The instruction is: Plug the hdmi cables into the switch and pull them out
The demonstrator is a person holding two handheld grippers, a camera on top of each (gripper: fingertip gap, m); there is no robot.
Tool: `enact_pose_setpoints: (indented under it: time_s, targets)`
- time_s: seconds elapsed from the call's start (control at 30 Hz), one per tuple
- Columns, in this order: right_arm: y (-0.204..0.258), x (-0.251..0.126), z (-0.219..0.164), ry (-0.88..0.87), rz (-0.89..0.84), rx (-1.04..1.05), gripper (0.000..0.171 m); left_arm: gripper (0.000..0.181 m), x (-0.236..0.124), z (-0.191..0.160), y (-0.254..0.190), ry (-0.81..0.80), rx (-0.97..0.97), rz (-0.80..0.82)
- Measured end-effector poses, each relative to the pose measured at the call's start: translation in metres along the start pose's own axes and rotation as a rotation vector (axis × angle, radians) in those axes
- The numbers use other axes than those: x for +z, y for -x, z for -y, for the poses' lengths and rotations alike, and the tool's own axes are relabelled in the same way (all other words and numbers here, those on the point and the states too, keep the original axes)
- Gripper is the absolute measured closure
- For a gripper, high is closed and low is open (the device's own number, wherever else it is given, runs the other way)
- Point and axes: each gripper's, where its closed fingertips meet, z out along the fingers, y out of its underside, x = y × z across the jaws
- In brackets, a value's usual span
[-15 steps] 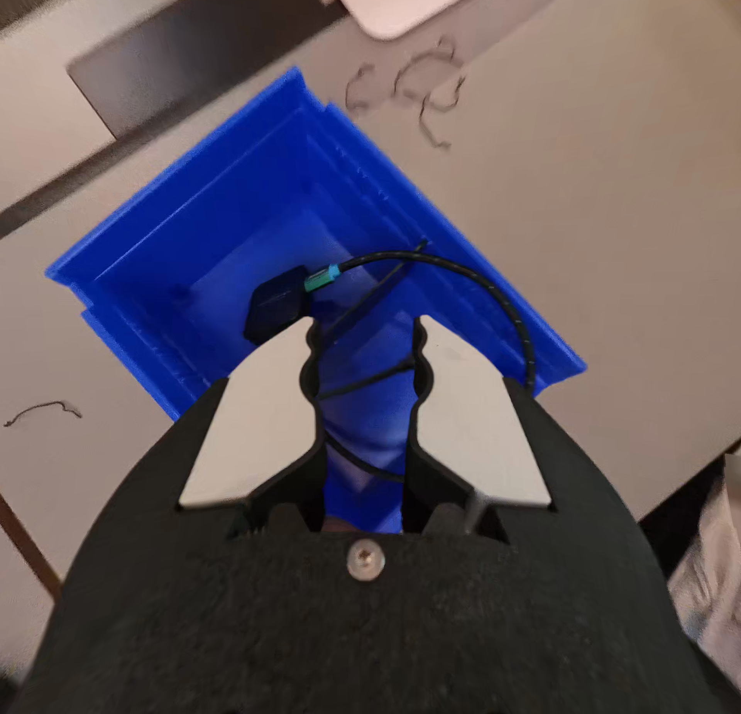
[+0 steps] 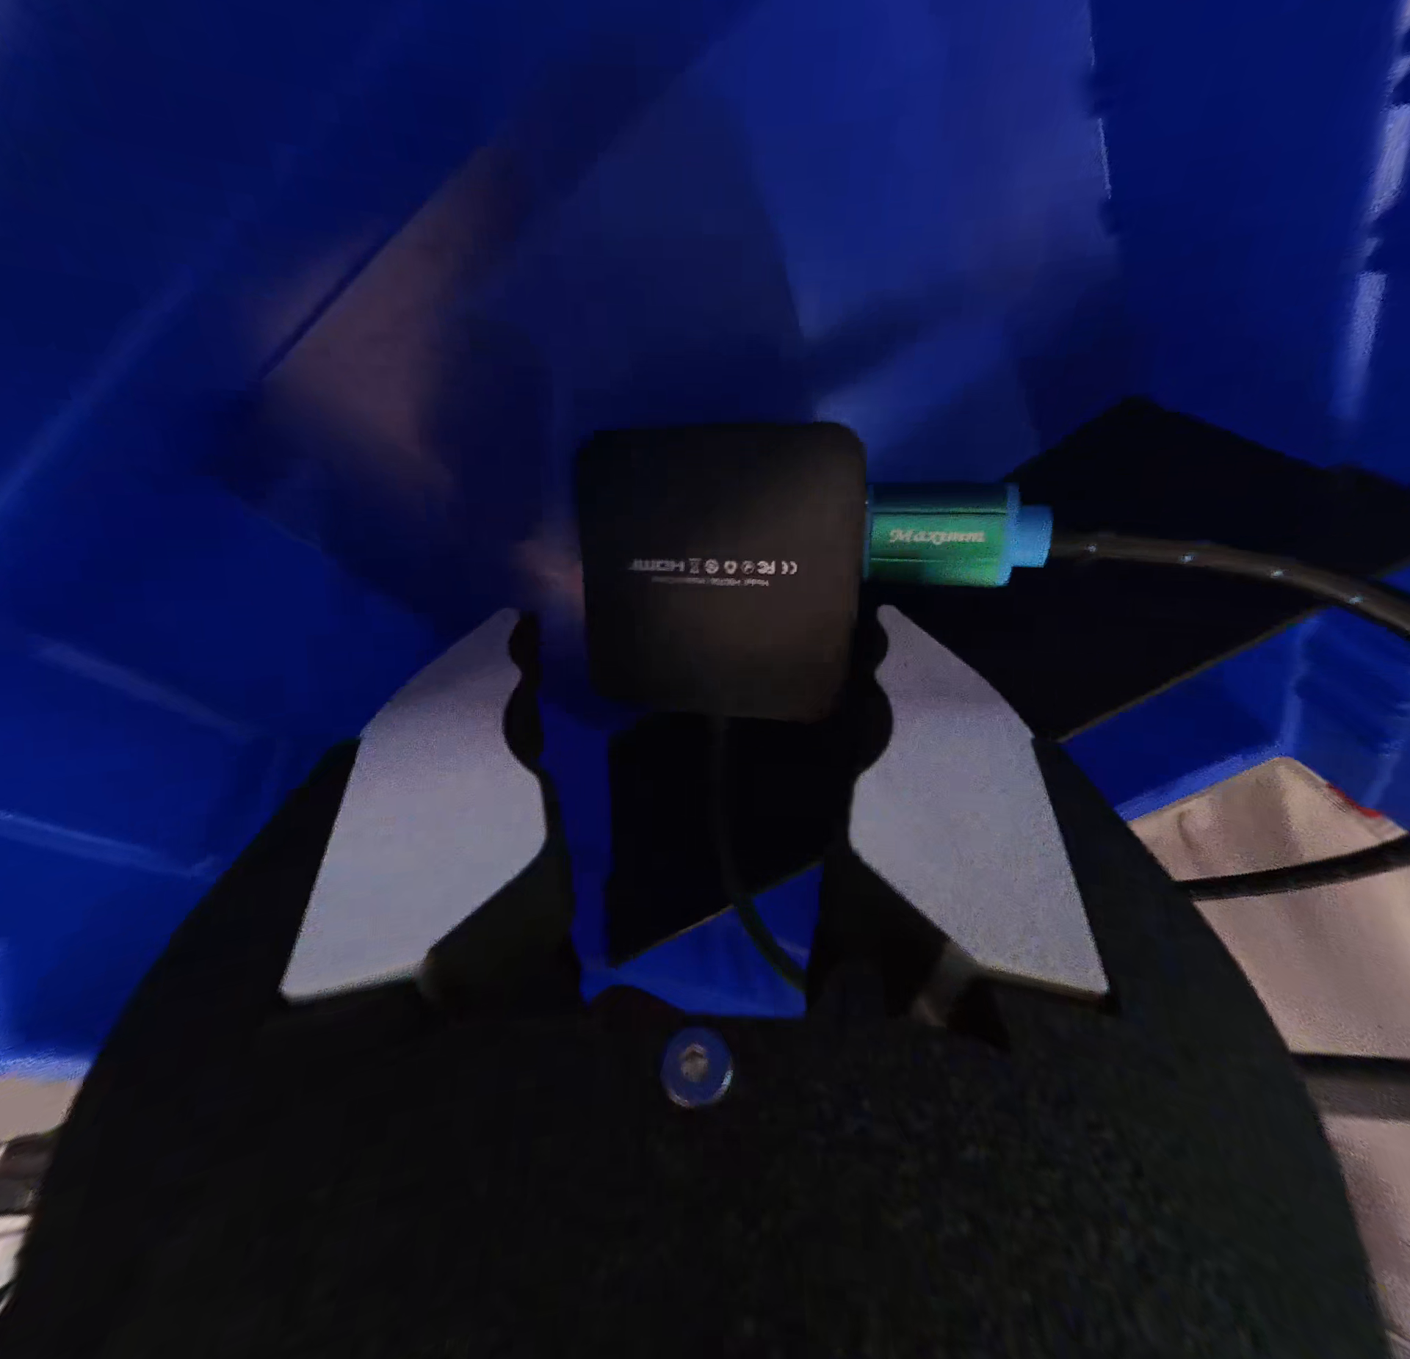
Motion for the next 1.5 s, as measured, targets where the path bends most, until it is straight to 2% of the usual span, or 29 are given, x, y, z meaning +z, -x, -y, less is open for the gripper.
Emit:
enact_pose_setpoints:
  time_s: [0.07,0.17,0.33,0.43,0.57,0.63,0.73,0.83,0.93,1.07,1.17,1.27,1.37,1.5]
  targets:
    - [0.000,0.001,-0.001,0.003,0.008,0.007,0.169,0.110,0.005,0.001,-0.005,-0.002,-0.002,-0.051]
    - [-0.001,0.001,-0.001,0.002,0.013,0.020,0.168,0.111,0.005,0.004,-0.007,-0.052,-0.005,-0.087]
    - [-0.002,0.000,0.002,-0.011,0.011,0.032,0.169,0.111,-0.013,0.002,0.004,-0.178,0.032,0.047]
    - [-0.002,-0.001,0.004,-0.022,0.013,0.038,0.169,0.111,-0.049,0.001,-0.004,-0.336,0.075,0.134]
    - [0.001,-0.004,0.006,-0.034,0.008,0.023,0.169,0.112,-0.123,-0.013,-0.024,-0.557,0.138,0.331]
    - [0.004,-0.005,0.009,-0.044,0.013,0.011,0.168,0.112,-0.161,-0.021,-0.056,-0.699,0.169,0.351]
    - [0.014,-0.005,0.016,-0.070,0.032,-0.008,0.160,0.111,-0.210,-0.033,-0.127,-0.902,0.272,0.330]
    - [0.031,-0.003,0.024,-0.096,0.075,-0.020,0.146,0.111,-0.238,-0.046,-0.211,-1.049,0.411,0.255]
    - [0.052,-0.003,0.042,-0.154,0.082,-0.122,0.142,0.112,-0.227,-0.053,-0.291,-1.086,0.565,0.156]
    - [0.088,-0.004,0.079,-0.250,0.067,-0.330,0.141,0.112,-0.166,-0.031,-0.354,-1.017,0.651,0.069]
    - [0.115,-0.001,0.103,-0.313,0.073,-0.471,0.140,0.112,-0.110,-0.005,-0.383,-0.937,0.642,-0.032]
    - [0.136,0.002,0.117,-0.362,0.100,-0.518,0.141,0.112,-0.071,0.010,-0.408,-0.890,0.613,-0.162]
    - [0.144,0.003,0.125,-0.392,0.107,-0.502,0.141,0.112,-0.054,0.018,-0.425,-0.889,0.579,-0.256]
    - [0.145,0.000,0.129,-0.402,0.116,-0.466,0.143,0.112,-0.038,0.020,-0.435,-0.879,0.576,-0.276]
